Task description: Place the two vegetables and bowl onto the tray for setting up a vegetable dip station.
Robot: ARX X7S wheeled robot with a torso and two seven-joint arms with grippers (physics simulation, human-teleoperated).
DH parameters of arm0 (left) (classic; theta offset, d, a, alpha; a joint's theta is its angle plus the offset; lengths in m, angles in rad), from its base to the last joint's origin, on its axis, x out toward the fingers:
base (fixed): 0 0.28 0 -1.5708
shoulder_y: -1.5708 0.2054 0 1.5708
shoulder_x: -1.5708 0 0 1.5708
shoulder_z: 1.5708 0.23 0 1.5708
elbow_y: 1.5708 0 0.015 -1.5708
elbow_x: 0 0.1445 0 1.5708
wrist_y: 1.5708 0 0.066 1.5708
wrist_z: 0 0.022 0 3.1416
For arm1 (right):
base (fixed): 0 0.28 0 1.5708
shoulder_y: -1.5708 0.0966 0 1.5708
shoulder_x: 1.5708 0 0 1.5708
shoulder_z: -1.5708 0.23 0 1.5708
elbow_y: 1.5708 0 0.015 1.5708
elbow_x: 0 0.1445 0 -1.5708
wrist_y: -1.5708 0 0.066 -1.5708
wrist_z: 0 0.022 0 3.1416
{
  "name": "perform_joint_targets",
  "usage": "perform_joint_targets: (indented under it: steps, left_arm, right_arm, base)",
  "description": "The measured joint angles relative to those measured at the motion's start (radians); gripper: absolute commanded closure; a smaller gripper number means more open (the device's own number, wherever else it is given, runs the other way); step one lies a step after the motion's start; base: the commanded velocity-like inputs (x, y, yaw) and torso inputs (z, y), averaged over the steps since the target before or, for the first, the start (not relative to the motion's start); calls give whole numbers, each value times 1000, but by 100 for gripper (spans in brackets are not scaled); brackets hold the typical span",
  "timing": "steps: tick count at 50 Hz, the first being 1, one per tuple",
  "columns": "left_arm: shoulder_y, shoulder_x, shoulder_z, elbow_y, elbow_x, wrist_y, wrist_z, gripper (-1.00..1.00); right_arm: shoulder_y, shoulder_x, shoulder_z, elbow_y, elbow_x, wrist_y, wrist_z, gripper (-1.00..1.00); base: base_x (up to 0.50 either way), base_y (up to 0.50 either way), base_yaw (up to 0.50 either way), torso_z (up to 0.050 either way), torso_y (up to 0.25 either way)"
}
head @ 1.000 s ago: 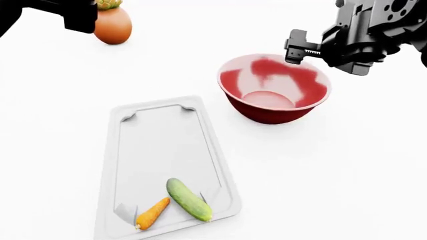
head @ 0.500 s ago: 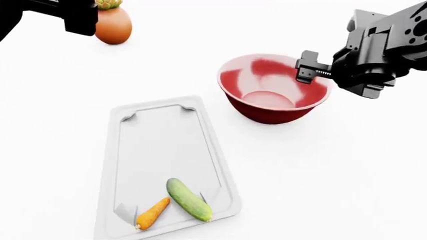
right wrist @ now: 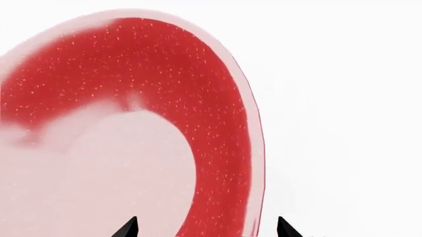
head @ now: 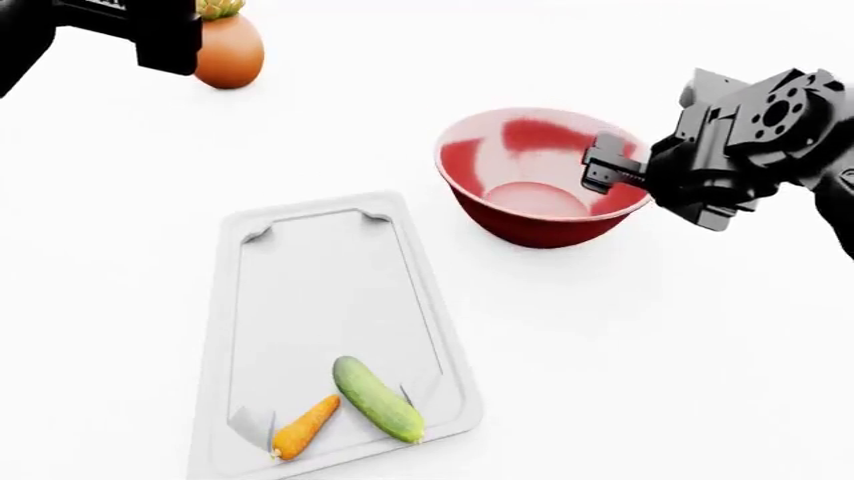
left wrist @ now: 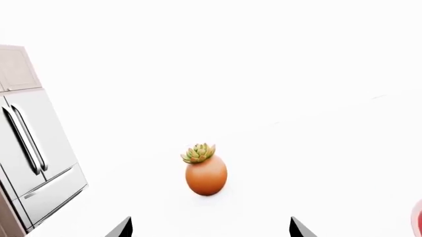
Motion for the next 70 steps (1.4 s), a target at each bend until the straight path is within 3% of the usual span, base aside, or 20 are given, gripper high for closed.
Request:
perform_joint_targets:
  steps: [23,24,33,54,70]
  left_arm:
    - [18,-9,-4,11,6,12,4,-100]
    - [19,-10,-4,11,7,13,5,-100]
    - [27,-20,-8,17,7,19,6,-100]
    - [31,-44,-23,35,-6,29,-6,-100]
    - [27,-60,-37,40,-13,34,-12,-100]
  right_arm:
    - [-72,-32,-258,48,283,-50,-66,-100]
    - [-73,-31,-266,48,292,-53,-67,100]
    - [-100,-36,-329,48,357,-65,-63,100]
    - [-61,5,-246,19,447,-151,15,100]
    - [222,225,-158,-640,416,-574,40,100]
  base:
    - [0,0,0,0,0]
    - [0,0,0,0,0]
    - [0,0,0,0,0]
    - [0,0,0,0,0]
    - [0,0,0,0,0]
